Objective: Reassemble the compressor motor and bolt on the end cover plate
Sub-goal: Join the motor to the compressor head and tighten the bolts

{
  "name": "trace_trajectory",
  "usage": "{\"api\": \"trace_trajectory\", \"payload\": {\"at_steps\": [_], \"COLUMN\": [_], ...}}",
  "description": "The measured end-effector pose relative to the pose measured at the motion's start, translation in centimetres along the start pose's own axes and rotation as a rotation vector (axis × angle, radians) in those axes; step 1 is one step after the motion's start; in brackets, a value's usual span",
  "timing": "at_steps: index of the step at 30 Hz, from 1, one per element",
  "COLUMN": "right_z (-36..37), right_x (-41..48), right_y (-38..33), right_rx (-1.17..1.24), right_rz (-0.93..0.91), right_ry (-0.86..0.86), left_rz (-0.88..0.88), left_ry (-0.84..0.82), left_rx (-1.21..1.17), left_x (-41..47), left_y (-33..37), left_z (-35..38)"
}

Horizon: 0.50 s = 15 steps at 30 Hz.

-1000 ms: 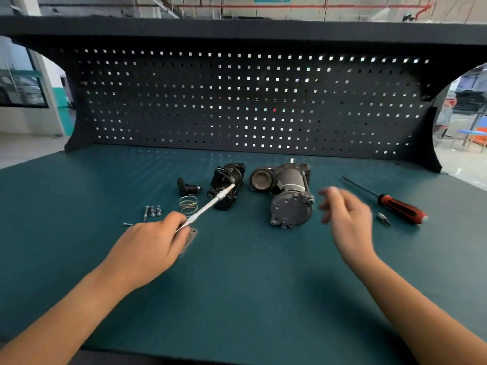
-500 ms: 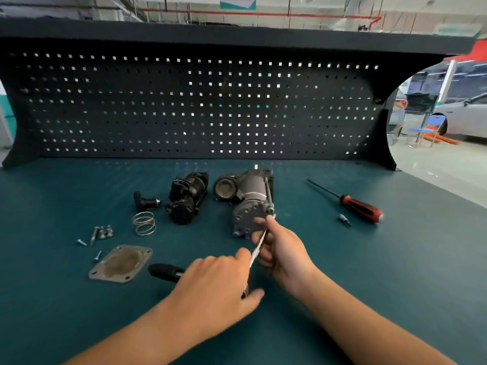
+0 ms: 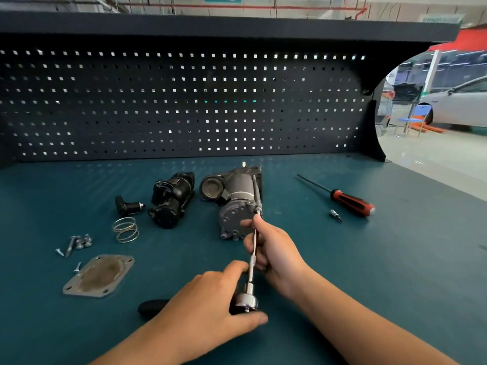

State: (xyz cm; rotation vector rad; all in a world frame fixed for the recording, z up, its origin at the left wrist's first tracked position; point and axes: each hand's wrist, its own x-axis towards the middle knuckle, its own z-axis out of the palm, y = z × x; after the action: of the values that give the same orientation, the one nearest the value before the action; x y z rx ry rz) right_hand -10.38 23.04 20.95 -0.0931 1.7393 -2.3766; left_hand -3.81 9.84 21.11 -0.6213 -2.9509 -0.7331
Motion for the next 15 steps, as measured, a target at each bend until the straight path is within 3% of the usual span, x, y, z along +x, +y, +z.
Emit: {"api": "trace_trajectory", "payload": {"at_steps": [6,11,15], "right_z": [0.2,0.3,0.1], "right_x": [0.0,0.0,0.2], "right_y": [-0.2,-0.4,-0.5], "right_rx": [0.015,0.013,0.047], "right_rz": [0.003,0.008,0.031], "right_ry": [0.023,0.044,0.053], "left_rz": [0.010,0.066,0.123], "left_ry": [-0.012,-0.170,-0.192], "left_rx": [-0.110,-0.290,-0.142], "left_x": [-0.1,-0.6,-1.5], "left_y": [0.0,-0.5,-1.7], "left_z": [-0.3,-2.2,-3.2]}}
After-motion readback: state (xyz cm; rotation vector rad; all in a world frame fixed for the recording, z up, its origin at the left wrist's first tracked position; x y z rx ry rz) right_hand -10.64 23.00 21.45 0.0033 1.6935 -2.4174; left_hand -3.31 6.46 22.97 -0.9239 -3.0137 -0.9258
